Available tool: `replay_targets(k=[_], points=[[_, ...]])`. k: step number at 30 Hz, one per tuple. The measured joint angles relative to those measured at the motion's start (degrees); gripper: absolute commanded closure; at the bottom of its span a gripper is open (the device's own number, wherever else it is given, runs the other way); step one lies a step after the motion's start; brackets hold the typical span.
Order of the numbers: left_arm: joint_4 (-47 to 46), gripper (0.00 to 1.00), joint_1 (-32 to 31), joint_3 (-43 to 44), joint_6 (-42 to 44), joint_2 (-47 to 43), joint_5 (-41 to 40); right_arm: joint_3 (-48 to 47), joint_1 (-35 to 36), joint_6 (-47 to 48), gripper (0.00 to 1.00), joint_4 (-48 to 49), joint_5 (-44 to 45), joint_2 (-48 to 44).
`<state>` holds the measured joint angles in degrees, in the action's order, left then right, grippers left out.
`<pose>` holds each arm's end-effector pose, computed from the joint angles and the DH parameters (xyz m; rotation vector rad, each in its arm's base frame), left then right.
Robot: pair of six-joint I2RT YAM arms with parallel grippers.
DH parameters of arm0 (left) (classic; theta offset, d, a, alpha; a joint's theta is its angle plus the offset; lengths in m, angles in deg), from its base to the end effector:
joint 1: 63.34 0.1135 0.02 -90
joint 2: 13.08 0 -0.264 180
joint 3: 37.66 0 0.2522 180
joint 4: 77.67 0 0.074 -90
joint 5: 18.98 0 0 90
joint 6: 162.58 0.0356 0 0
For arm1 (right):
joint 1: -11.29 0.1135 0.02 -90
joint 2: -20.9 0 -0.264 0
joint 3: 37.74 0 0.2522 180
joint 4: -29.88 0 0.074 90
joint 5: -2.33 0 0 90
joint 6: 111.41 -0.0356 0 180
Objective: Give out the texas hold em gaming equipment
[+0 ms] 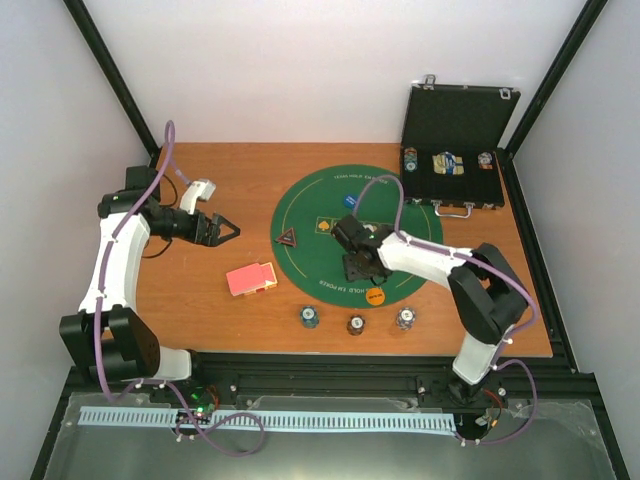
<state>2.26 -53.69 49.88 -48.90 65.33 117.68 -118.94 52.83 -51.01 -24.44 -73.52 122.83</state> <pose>0.2492 0.0161 0.3192 0.4774 2.4138 -0.8949 0.2591 0.2179 0.1777 -0.2447 2.7760 -0.0686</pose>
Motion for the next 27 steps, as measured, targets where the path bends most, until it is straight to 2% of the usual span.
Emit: replay_targets(k=[8, 13, 27], points=[[2.6, 0.00, 0.0, 0.2, 1.0, 0.0, 1.1, 10.7, 2.2, -3.1, 0.31, 0.5, -1.0, -8.6], [3.9, 0.00, 0.0, 1.0, 1.7, -0.2, 1.1, 13.7, 2.7, -3.9, 0.32, 0.6, -1.1, -11.9], [4.6, 0.00, 0.0, 2.1, 1.7, -0.9, 1.2, 15.4, 3.9, -3.5, 0.35, 4.7, -3.4, -9.9]])
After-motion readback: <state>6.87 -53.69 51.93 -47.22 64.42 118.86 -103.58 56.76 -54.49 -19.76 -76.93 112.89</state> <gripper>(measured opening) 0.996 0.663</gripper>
